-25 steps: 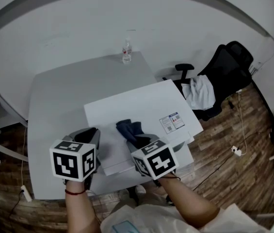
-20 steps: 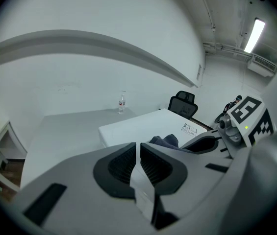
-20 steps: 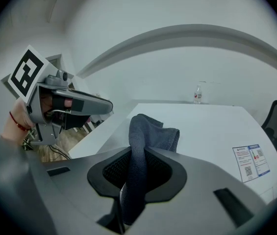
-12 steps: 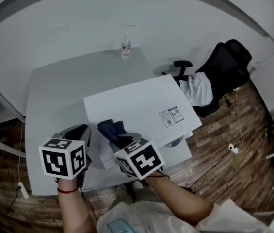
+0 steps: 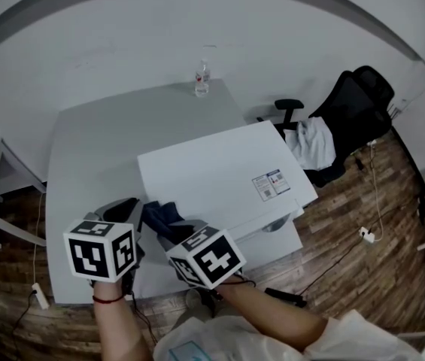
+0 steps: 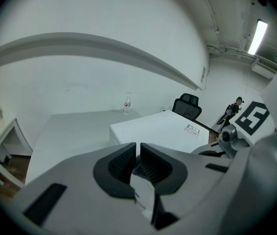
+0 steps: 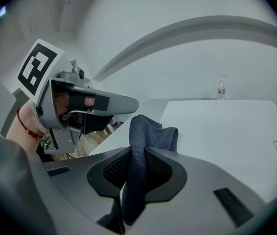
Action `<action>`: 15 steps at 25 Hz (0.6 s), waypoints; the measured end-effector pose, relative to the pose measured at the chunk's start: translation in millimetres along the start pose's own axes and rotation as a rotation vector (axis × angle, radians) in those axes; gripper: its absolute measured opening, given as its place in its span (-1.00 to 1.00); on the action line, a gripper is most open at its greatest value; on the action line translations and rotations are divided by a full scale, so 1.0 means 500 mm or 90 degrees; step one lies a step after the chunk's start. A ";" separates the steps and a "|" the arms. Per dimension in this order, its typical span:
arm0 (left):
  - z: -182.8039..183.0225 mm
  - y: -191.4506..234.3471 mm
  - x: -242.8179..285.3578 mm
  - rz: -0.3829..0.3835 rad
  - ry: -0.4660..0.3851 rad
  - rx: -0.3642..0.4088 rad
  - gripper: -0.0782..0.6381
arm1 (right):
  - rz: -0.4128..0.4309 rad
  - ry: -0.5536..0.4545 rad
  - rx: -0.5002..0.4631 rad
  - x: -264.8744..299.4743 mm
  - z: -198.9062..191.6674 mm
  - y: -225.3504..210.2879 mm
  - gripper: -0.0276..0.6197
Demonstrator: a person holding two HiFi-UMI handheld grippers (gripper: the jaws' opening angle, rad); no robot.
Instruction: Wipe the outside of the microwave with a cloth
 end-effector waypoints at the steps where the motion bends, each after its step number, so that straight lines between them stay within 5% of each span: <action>1: 0.001 0.002 0.000 0.000 0.000 -0.001 -0.70 | 0.020 -0.004 0.009 0.004 0.002 0.005 -0.67; 8: 0.019 -0.007 -0.016 -0.012 -0.033 -0.001 -0.70 | 0.239 -0.073 0.203 -0.008 -0.002 0.006 -0.67; 15: 0.055 -0.037 0.009 -0.046 -0.048 0.029 -0.70 | 0.178 -0.135 0.175 -0.111 0.000 -0.081 -0.67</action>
Point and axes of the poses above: the fingertips, and each gripper's own axes: x forward along the fingers, y to its left, z out of its top, the point moved 9 cm from there along -x, backward along the fingers, and after that the axes turned 5 degrees about y, right-handed, at the moved point
